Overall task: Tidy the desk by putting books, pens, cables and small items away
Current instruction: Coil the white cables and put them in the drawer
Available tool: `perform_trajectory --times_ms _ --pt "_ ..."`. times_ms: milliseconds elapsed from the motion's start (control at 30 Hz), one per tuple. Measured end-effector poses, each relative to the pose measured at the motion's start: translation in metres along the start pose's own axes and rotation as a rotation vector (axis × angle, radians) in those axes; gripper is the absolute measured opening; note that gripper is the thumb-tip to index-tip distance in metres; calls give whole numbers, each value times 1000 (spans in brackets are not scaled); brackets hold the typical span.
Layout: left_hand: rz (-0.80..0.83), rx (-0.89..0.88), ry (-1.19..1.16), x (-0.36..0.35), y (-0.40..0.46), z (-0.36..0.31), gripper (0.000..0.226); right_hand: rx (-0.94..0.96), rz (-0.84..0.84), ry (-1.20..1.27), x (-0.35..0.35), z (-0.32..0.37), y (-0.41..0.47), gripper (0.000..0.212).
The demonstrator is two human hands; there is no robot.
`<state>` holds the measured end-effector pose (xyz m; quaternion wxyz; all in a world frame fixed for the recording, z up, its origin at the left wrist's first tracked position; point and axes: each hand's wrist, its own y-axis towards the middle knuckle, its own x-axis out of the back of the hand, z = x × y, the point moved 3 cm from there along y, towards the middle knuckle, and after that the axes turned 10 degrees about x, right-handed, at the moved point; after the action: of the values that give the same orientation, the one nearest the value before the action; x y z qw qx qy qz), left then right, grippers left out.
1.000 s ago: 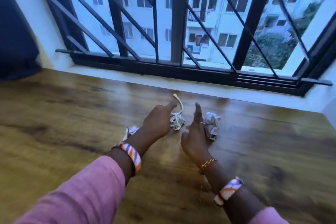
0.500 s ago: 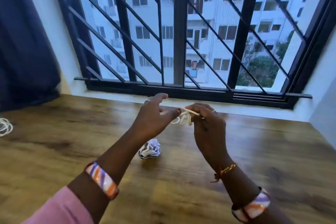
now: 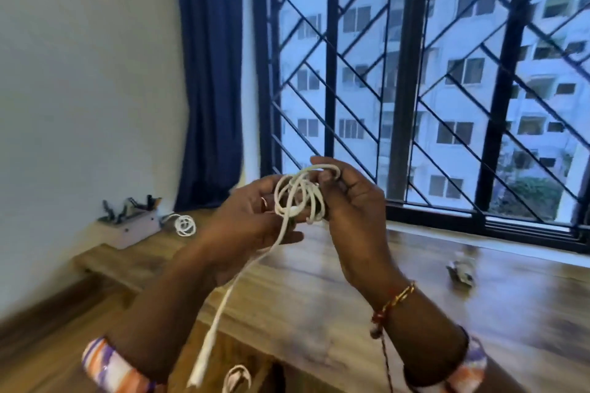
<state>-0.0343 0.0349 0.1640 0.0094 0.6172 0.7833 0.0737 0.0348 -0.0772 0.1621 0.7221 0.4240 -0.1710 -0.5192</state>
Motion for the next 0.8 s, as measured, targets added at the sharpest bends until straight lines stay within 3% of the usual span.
perform_trajectory --times_ms 100,200,333,433,567,700,733,800 --pt "-10 54 -35 24 -37 -23 28 31 36 -97 -33 17 -1 34" --pt "-162 26 59 39 -60 -45 21 -9 102 -128 -54 33 5 35" --pt "-581 -239 589 49 -73 -72 11 -63 166 -97 -65 50 22 29" --pt "-722 -379 734 43 -82 -84 14 -88 140 -63 -68 63 40 27" --pt "-761 -453 718 35 -80 -91 18 -203 65 51 -62 70 63 22" --pt "-763 -481 755 25 -65 -97 13 -202 41 -45 -43 62 83 23" --pt "-760 -480 742 22 -61 -97 13 -133 29 -132 -36 59 87 24" --pt "-729 -473 653 17 -48 -97 14 183 40 -497 -19 53 103 26"
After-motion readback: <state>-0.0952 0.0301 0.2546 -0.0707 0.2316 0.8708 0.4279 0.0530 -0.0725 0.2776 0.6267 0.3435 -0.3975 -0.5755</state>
